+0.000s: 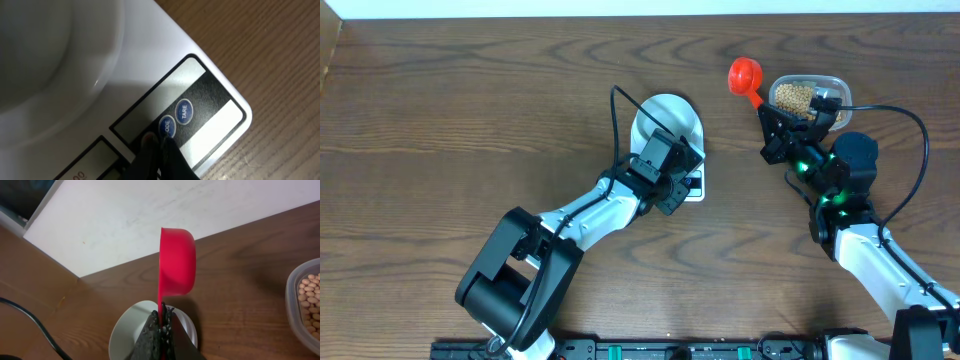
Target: Scoop item into bowl and weigh 50g on scale
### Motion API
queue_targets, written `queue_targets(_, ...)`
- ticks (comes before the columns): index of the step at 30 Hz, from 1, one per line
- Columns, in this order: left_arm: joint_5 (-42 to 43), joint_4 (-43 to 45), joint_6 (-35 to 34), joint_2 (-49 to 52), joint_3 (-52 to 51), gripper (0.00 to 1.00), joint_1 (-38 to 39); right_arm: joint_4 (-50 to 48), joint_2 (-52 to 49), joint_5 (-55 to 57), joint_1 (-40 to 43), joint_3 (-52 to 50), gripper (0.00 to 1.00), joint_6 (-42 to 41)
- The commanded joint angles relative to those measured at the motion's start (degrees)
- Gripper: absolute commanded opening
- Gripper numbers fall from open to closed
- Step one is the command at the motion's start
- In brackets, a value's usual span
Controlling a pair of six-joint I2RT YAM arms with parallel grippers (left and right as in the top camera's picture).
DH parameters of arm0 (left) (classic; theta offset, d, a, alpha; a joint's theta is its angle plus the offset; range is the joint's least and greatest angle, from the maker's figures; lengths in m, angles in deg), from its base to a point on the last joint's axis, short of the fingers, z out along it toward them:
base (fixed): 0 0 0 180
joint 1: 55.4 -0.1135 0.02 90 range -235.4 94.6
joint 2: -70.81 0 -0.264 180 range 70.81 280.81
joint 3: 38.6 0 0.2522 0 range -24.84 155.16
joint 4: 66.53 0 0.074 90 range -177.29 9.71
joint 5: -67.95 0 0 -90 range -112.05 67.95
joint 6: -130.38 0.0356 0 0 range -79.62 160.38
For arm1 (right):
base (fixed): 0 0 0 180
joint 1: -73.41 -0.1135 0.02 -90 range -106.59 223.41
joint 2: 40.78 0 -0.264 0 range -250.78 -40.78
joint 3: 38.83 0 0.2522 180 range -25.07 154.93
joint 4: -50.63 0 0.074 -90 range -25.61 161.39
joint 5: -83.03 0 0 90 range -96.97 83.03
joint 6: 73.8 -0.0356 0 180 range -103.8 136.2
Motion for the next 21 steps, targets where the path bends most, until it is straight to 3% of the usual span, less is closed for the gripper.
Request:
queue_targets(1, -0.94, -0.63, 1.09, 1.20, 2.16, 0.07, 0.02, -0.35, 0.04, 0.31, 0.20, 0.94, 0.01, 1.05)
queue_targets(21, -0.90, 0.44, 1.09, 1.27, 2.19, 0.07, -0.52, -0.35, 0.04, 0.28, 0.17, 0.94, 0.01, 1.42)
